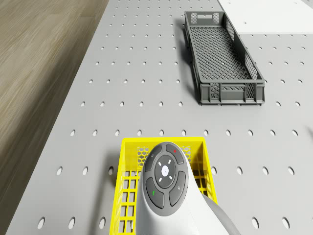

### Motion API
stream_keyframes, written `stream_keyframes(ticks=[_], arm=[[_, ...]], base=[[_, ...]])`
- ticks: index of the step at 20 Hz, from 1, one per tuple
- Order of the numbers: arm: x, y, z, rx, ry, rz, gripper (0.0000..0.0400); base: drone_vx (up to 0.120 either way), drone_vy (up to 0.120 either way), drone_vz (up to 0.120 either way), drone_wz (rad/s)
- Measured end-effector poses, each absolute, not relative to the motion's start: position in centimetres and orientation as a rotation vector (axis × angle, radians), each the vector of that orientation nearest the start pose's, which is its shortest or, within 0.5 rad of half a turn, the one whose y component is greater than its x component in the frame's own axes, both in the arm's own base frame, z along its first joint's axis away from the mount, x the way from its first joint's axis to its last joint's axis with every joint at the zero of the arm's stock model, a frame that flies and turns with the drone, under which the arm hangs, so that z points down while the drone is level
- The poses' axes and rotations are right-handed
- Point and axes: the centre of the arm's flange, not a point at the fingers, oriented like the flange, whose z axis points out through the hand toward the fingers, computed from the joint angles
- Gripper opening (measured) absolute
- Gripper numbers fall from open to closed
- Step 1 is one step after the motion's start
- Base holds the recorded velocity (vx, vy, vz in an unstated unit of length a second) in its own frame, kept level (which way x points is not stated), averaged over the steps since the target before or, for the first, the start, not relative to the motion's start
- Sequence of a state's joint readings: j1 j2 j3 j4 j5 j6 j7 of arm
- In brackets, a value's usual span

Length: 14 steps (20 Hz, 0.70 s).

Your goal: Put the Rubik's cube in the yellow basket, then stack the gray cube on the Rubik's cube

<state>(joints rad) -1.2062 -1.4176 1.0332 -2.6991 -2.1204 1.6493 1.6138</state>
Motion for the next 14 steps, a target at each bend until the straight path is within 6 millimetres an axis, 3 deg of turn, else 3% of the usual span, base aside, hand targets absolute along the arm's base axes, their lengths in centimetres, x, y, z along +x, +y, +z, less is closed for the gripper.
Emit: stream_keyframes(ticks=[5, 14], arm=[[32.5, 1.4, 58.7, 0.001, -0.002, 0.786, 0.0384], [32.5, 1.4, 57.1, 0.001, -0.002, 0.786, 0.0398]], base=[[0.0, 0.0, 0.0, 0.0], [0.0, 0.0, 0.0, 0.0]])
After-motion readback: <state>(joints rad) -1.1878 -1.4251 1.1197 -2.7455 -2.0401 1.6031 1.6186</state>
